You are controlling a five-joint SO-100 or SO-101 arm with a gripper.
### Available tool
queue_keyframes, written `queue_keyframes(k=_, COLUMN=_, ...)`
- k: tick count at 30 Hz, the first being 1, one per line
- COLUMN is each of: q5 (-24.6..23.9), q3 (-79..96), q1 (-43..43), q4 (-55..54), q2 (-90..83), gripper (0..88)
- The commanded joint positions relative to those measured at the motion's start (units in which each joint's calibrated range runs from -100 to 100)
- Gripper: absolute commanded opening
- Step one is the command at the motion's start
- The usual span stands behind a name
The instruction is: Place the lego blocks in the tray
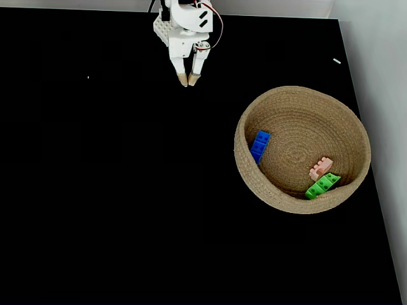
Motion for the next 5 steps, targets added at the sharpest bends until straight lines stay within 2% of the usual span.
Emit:
queue_keyframes(k=1, q5=-0.1, q3=0.8, q1=-0.2, q4=0.3, q2=-0.5, gripper=0.8)
queue_keyframes(k=5, q5=-0.1, q3=0.8, q1=-0.2, q4=0.3, q2=-0.5, gripper=0.8)
